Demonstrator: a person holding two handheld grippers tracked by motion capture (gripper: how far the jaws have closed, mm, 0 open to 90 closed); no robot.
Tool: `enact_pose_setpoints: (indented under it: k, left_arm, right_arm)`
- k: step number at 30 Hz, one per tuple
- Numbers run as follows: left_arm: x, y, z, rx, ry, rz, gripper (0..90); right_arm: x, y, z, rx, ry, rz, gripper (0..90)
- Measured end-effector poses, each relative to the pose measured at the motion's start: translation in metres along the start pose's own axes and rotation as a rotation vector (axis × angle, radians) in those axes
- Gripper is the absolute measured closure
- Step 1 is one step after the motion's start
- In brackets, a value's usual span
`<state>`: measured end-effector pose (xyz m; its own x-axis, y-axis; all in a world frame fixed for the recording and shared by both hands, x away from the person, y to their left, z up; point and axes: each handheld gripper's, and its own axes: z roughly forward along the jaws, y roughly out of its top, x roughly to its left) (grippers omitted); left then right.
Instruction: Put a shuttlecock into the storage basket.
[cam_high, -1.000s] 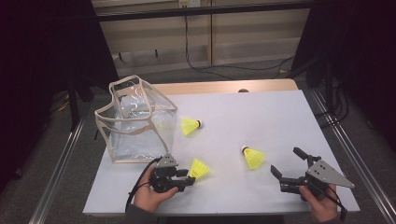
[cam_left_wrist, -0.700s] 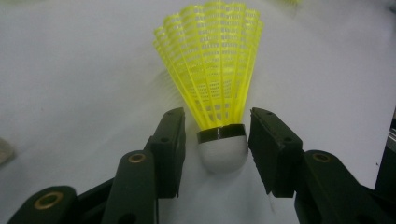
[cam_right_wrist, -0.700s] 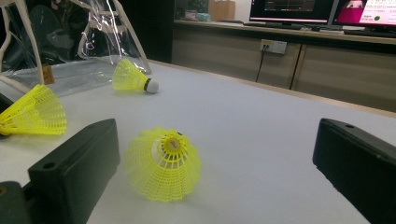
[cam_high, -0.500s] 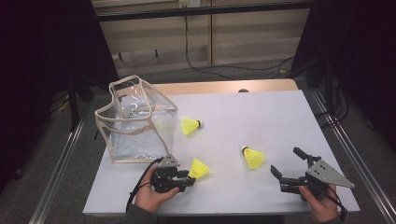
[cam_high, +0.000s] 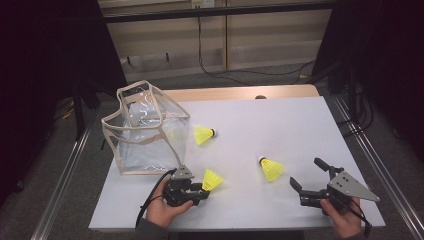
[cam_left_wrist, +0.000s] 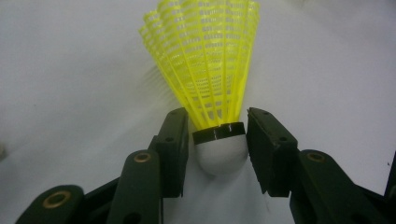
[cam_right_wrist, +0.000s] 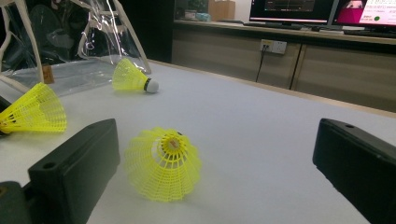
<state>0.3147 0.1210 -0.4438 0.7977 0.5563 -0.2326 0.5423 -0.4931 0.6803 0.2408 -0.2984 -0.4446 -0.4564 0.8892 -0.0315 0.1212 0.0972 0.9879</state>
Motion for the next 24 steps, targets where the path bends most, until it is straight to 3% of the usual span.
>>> enact_pose_setpoints:
  k: [24]
  left_arm:
    - [-0.0014,0.0003,0.0031,0.013,0.028,0.005,59.4]
  right_arm:
    - [0.0000,-0.0001,0.0000,0.003,-0.001,-0.002,0.6]
